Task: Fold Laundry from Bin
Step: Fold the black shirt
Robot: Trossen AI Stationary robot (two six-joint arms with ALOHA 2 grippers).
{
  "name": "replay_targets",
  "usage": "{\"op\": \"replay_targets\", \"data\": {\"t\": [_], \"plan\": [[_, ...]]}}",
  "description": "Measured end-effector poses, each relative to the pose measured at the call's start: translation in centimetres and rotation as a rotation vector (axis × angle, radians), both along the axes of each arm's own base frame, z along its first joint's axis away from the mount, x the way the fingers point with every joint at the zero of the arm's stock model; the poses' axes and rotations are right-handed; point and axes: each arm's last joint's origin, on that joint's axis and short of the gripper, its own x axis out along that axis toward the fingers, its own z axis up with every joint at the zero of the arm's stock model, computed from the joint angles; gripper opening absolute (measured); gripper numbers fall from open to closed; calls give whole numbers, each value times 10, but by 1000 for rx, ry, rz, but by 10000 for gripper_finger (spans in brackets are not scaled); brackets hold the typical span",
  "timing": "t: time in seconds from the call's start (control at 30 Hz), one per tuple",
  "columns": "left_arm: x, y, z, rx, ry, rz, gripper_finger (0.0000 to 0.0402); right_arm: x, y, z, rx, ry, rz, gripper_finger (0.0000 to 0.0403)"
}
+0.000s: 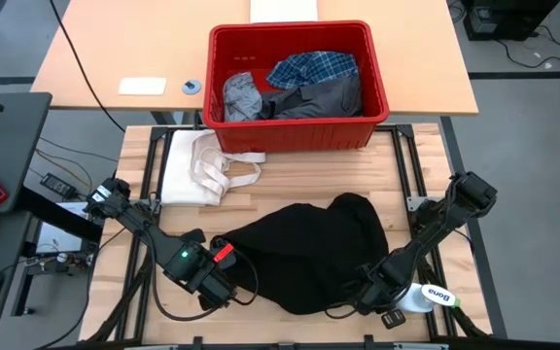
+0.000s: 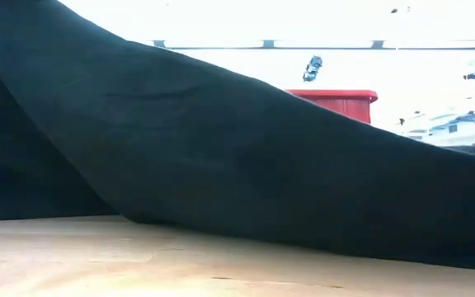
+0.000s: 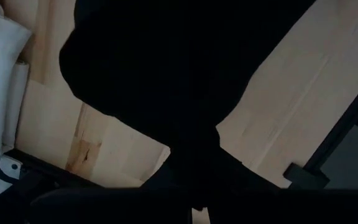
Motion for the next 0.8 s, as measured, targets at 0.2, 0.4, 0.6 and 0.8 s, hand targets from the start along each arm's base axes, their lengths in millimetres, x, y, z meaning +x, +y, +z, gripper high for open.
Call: {"op": "replay_targets", "data": {"t": [0.2,0.4,0.6,0.8], "plan": [[0,0,0,0,1,-8,18,-8,6,-4,-80,-71,29,220],[0,0,0,-1,1,-7,18,-20,11,-12,-136,-155,112,245],[0,0,0,-2,3,-8,18,-25,7,-21,-195,-223,155,215],[0,0,0,-2,3,-8,18,-28,2,-28,-223,-242,182,130]]}}
